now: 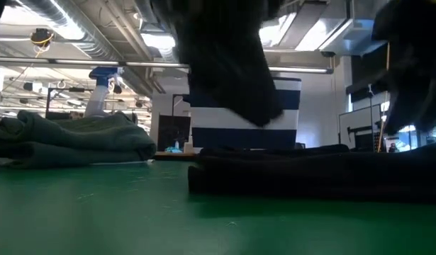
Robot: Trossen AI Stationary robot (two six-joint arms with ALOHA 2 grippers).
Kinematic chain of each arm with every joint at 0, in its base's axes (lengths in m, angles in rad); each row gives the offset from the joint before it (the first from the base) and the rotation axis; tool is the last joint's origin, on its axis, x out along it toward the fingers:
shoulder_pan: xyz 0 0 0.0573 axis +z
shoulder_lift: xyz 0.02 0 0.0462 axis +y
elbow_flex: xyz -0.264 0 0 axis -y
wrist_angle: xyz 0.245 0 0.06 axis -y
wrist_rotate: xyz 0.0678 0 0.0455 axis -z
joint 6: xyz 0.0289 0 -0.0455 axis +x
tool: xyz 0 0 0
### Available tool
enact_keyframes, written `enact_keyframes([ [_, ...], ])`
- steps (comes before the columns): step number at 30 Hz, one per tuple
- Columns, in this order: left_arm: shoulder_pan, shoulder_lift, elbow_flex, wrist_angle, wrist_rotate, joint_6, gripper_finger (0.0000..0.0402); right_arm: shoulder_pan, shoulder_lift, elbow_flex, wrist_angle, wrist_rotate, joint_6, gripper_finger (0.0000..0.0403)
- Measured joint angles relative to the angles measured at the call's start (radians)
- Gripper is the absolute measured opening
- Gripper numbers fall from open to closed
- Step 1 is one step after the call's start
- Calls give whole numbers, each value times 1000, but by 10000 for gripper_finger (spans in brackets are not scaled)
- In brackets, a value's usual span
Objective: Fold Laundry from Bin
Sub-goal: Fold the black shirt
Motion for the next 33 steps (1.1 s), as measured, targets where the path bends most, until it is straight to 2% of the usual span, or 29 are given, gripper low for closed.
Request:
enact_keyframes([
  [6,16,59,-1,-8,-87,-112,156,-47,130,-11,11,34,35,222],
  [13,27,56,1,-17,-91,-131,156,-86,187,-6,31,20,31,222],
  [21,-6,56,1,-19,126,-44,156,-84,189,-6,29,27,22,222],
  [27,-34,48,1,-19,375,8,156,-84,190,-7,30,29,4,222],
  [30,-35,45,1,-22,364,-33,156,-84,190,-8,32,36,3,222],
  [33,-14,41,2,10,267,-61,156,-84,190,-8,34,35,3,222],
])
